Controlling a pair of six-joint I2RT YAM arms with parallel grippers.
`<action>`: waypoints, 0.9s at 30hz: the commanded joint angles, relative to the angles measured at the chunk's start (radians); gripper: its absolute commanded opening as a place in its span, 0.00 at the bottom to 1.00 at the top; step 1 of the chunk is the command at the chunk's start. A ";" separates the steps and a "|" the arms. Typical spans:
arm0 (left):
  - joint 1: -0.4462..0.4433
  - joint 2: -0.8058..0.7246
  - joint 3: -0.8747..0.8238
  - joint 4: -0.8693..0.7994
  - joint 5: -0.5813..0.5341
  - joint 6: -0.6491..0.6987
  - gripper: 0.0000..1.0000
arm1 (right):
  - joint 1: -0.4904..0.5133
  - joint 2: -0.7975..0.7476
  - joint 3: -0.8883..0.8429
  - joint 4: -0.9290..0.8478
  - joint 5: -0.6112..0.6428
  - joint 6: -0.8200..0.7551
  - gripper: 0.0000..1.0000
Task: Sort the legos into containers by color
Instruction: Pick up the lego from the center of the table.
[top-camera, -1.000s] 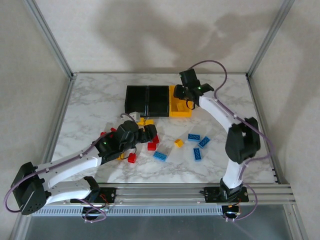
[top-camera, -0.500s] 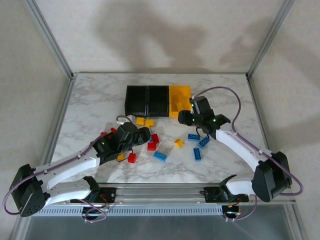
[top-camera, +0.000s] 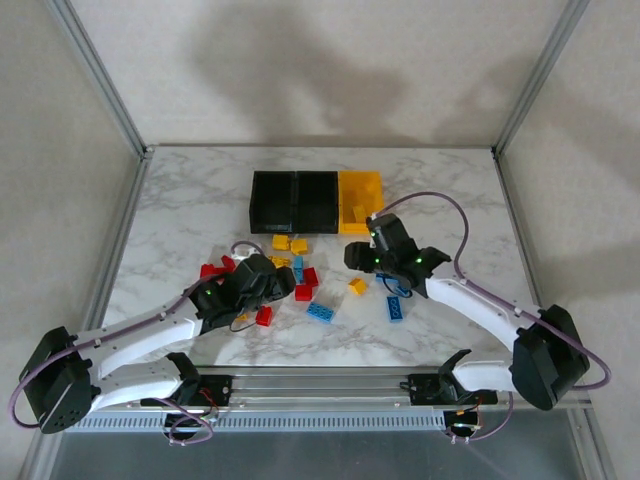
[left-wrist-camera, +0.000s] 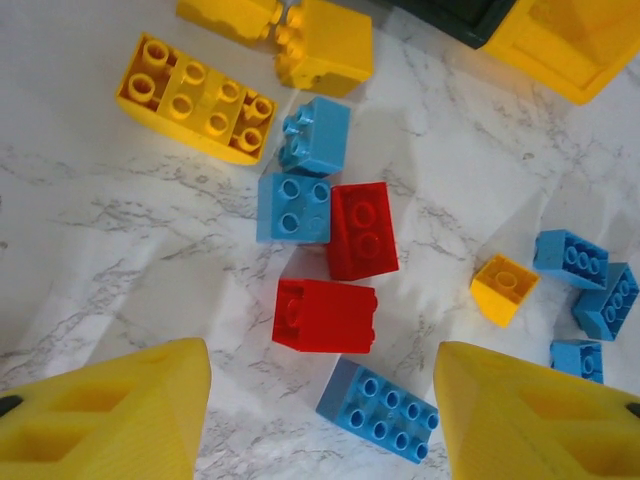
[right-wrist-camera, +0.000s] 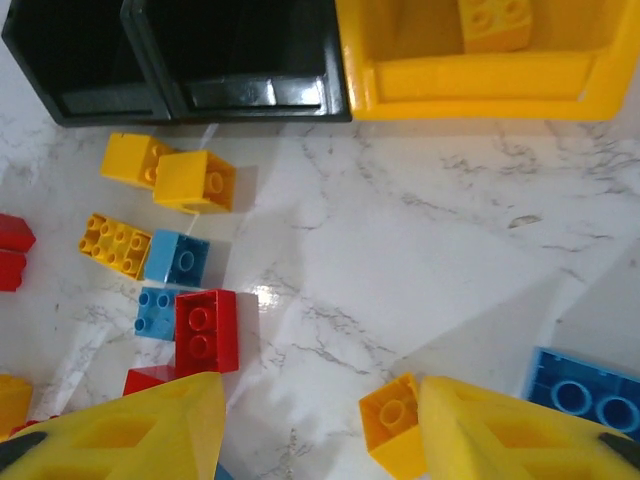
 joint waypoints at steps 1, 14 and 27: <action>0.002 0.010 -0.020 -0.010 0.008 -0.025 0.60 | 0.045 0.047 0.012 0.046 -0.013 0.025 0.55; -0.002 -0.138 -0.133 -0.028 0.017 -0.089 0.62 | 0.177 0.389 0.202 0.076 -0.023 0.026 0.58; -0.001 -0.166 -0.151 -0.035 0.002 -0.087 0.63 | 0.202 0.586 0.280 0.058 -0.022 0.025 0.51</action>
